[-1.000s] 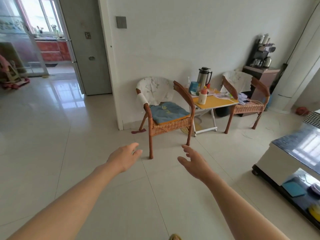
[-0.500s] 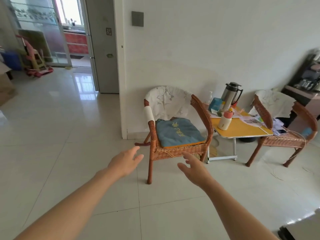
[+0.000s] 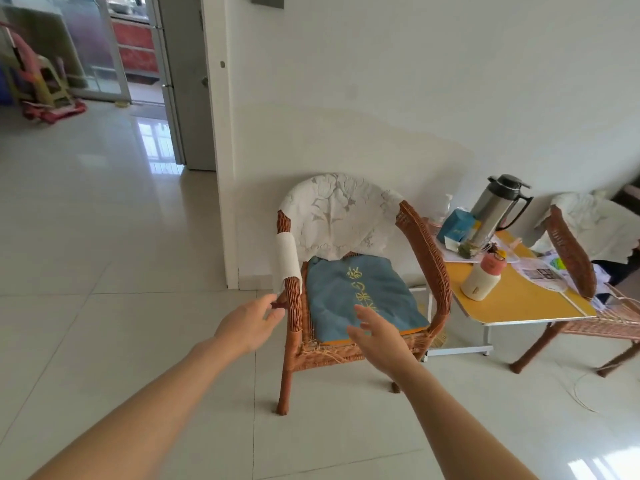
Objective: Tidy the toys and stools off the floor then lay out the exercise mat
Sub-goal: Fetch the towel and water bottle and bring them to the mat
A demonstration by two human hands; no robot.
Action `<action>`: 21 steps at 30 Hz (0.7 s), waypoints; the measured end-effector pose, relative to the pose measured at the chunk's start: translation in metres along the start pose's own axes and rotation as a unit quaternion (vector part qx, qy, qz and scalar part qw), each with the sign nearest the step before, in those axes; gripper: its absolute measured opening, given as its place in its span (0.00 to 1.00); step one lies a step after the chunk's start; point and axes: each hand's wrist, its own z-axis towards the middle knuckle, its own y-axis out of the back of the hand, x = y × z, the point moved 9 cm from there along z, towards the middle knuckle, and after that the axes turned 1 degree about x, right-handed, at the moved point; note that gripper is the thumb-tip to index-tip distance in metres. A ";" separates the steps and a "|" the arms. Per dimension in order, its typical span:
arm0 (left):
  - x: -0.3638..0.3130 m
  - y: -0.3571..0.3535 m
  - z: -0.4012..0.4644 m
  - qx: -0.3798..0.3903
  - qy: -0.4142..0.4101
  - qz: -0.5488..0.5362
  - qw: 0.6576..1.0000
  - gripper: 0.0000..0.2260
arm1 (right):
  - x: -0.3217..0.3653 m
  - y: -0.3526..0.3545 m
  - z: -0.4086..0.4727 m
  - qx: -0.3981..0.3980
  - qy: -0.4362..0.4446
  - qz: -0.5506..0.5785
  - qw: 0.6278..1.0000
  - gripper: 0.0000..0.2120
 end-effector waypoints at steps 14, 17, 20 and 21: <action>0.034 -0.006 0.133 -0.037 0.148 -0.070 0.986 0.21 | 0.002 -0.029 0.205 0.114 0.023 0.035 0.993 0.20; 0.039 -0.016 0.156 -0.069 0.217 -0.103 0.968 0.22 | -0.005 -0.049 0.255 0.186 0.036 0.025 0.982 0.21; 0.039 -0.027 0.176 -0.093 0.263 -0.131 0.951 0.21 | -0.015 -0.068 0.292 0.246 0.045 0.001 0.968 0.22; 0.040 -0.032 0.183 -0.100 0.276 -0.139 0.946 0.21 | -0.021 -0.075 0.306 0.257 0.047 -0.012 0.965 0.22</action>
